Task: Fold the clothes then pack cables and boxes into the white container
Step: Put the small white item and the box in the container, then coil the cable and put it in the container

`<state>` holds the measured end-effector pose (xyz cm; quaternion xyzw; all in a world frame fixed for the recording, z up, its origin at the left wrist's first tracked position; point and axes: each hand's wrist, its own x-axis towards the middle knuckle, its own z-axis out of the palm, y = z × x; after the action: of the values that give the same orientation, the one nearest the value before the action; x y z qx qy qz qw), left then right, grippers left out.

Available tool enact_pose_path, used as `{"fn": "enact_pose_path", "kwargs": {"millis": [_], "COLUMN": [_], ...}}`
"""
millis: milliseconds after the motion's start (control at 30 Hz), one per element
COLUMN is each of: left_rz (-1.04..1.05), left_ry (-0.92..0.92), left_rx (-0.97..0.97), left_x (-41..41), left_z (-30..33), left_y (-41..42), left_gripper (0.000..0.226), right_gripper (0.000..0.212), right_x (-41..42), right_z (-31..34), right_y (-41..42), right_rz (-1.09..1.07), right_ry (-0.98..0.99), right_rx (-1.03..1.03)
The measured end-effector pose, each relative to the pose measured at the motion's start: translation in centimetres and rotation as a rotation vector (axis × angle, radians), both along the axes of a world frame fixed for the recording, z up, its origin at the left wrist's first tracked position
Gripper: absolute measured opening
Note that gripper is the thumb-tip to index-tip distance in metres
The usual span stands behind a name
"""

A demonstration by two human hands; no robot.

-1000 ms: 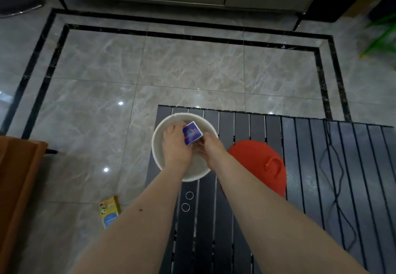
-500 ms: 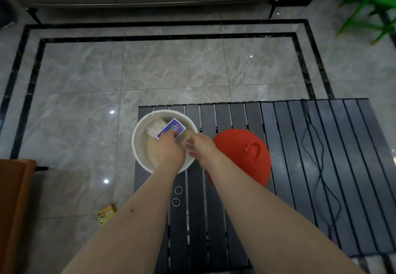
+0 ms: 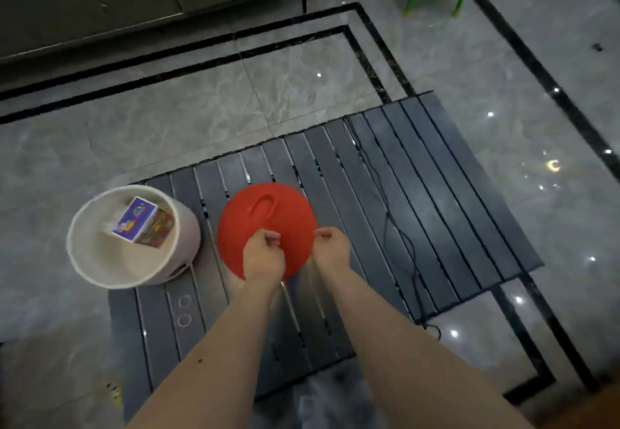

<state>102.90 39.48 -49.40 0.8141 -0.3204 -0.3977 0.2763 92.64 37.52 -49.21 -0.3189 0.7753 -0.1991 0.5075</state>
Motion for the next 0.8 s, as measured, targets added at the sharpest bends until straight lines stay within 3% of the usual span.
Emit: {"fn": "enact_pose_path", "kwargs": {"millis": [333, 667, 800], "left_rz": [-0.247, -0.423, -0.477], "left_ry": [0.142, 0.140, 0.083], "left_rx": [0.184, 0.306, 0.320], "left_x": [-19.7, -27.0, -28.3], "left_z": [-6.2, -10.0, -10.6], "left_y": [1.9, 0.7, 0.7], "left_gripper": [0.027, 0.039, 0.016], "right_gripper": [0.026, 0.023, 0.027], "right_x": [-21.4, -26.3, -26.7], "right_z": [-3.6, -9.6, -10.6], "right_y": [6.0, 7.7, 6.9], "right_rz": [-0.066, 0.113, 0.126], "right_ry": [0.176, 0.134, 0.122], "right_rx": [0.147, 0.234, 0.248]}}
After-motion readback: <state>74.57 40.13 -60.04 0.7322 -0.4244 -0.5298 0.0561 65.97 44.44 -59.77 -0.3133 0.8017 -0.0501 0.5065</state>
